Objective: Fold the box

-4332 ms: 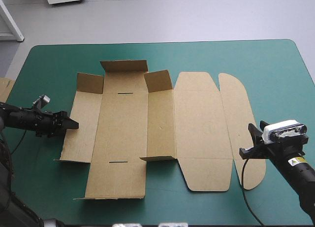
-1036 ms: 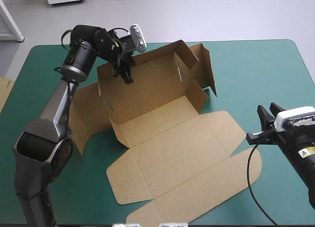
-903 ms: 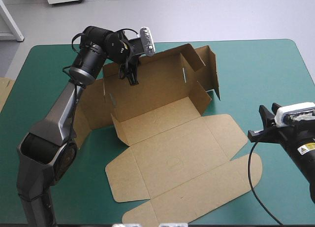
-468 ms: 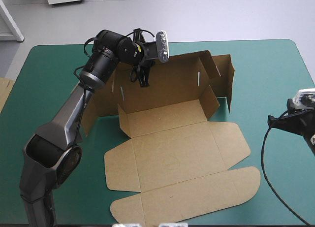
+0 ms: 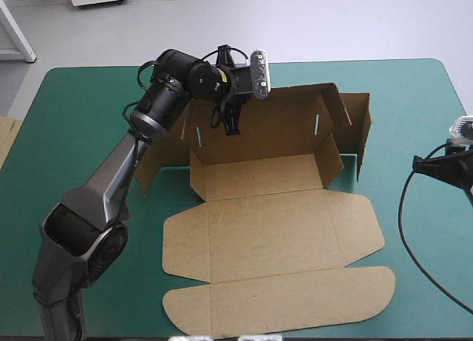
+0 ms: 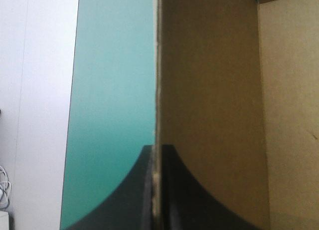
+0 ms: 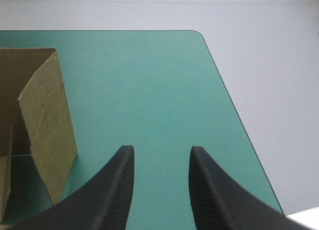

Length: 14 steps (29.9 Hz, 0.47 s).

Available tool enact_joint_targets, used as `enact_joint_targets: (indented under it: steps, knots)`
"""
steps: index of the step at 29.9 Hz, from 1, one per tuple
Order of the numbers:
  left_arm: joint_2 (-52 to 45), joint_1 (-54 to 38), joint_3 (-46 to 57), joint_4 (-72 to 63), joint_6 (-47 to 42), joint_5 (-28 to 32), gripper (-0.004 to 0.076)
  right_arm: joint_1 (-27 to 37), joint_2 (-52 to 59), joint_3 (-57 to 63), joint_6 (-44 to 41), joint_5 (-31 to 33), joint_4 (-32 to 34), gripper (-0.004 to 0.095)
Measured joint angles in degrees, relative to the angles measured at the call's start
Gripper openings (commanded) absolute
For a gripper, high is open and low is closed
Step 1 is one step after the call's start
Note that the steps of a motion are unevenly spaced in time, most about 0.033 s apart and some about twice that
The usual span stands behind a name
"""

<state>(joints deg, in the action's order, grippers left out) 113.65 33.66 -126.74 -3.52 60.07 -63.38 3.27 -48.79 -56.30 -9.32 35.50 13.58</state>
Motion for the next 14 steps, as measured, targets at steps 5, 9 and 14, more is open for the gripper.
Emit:
enact_joint_targets:
  steps: [5, 9, 14]
  knots:
    - [0.00, 3.51, 0.00, 1.21, 0.32, 2.09, -0.0010, 0.41, -0.95, -0.77, -0.78, -0.51, 0.68, 0.0354]
    - [0.00, 5.38, 0.00, 3.52, 0.32, 2.04, -0.0010, 0.41, -1.10, -0.95, -0.96, -0.46, 1.05, 0.0354]
    - [0.00, 6.71, 1.39, 6.93, -1.50, 2.38, -0.0010, 0.41, -1.10, -0.95, -2.73, -0.78, 4.05, 0.0354]
